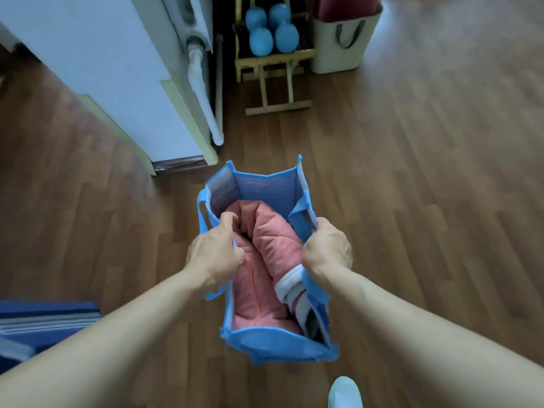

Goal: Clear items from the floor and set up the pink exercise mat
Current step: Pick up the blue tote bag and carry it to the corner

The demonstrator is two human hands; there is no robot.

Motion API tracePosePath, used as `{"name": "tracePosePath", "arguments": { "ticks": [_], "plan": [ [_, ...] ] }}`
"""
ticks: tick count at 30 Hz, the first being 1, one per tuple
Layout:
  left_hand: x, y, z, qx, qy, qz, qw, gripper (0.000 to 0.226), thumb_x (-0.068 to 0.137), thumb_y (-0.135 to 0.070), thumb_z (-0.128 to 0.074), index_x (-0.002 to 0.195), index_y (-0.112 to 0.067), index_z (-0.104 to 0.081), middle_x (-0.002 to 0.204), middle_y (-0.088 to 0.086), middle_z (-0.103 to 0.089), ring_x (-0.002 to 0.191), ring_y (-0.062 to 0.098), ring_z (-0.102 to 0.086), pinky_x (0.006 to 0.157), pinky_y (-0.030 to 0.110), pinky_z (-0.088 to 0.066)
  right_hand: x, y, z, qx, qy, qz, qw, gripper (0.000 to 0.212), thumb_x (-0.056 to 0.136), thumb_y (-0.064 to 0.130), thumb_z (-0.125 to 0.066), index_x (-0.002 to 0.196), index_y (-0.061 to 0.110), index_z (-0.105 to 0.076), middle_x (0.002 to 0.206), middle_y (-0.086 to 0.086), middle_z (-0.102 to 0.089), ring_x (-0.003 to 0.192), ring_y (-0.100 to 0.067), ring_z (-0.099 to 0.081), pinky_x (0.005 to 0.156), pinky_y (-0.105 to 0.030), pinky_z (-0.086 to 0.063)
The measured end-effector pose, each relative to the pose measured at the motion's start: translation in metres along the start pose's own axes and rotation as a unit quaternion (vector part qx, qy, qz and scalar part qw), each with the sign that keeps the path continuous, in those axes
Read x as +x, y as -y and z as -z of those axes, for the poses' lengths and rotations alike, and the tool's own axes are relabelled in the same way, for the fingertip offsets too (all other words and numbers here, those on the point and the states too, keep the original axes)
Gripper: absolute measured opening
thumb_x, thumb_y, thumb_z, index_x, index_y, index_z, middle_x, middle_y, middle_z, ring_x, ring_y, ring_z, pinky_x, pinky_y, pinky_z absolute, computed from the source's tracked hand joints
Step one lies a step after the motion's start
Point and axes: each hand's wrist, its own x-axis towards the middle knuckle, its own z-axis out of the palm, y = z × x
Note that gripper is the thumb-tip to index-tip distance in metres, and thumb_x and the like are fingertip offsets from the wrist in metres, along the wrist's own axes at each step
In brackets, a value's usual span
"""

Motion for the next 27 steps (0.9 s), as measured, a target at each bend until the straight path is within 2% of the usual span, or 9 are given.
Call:
{"name": "tracePosePath", "arguments": {
  "ticks": [11,16,23,27],
  "plan": [
    [-0.025,-0.167,0.143,0.048,-0.031,-0.175,0.983,0.044,0.078,-0.015,-0.053,0.120,-0.019,-0.039,0.098,0.009,-0.066,0.096,0.036,-0.060,0.079,0.038,-0.043,-0.058,-0.002,0.204,0.095,-0.096,-0.054,0.989,0.031,0.089,0.002,-0.040,0.116,0.007,-0.053,0.119,-0.016,-0.061,0.112,-0.035,-0.056,0.088,-0.036,-0.044],
    [-0.033,-0.257,0.169,0.061,-0.053,-0.239,0.968,0.045,0.078,-0.016,-0.053,0.120,-0.022,-0.039,0.098,0.003,-0.068,0.096,0.034,-0.061,0.079,0.038,-0.045,-0.068,-0.036,0.295,0.138,-0.132,-0.077,0.979,0.033,0.089,-0.001,-0.039,0.119,0.004,-0.052,0.122,-0.018,-0.059,0.112,-0.034,-0.056,0.087,-0.033,-0.043],
    [-0.039,-0.420,0.184,0.074,-0.057,-0.326,0.941,0.047,0.077,-0.017,-0.054,0.122,-0.022,-0.041,0.097,0.003,-0.069,0.098,0.034,-0.061,0.078,0.035,-0.042,-0.064,-0.117,0.430,0.091,-0.183,-0.099,0.974,0.030,0.090,0.004,-0.040,0.117,0.003,-0.053,0.124,-0.018,-0.059,0.114,-0.035,-0.056,0.090,-0.033,-0.044],
    [-0.040,-0.510,0.177,0.071,-0.052,-0.368,0.926,0.043,0.075,-0.018,-0.054,0.116,-0.021,-0.042,0.096,0.006,-0.070,0.095,0.035,-0.062,0.078,0.037,-0.047,-0.054,-0.165,0.496,0.083,-0.209,-0.130,0.966,0.032,0.089,0.006,-0.044,0.119,0.003,-0.053,0.126,-0.018,-0.058,0.116,-0.036,-0.055,0.092,-0.034,-0.045]
  ]
}}
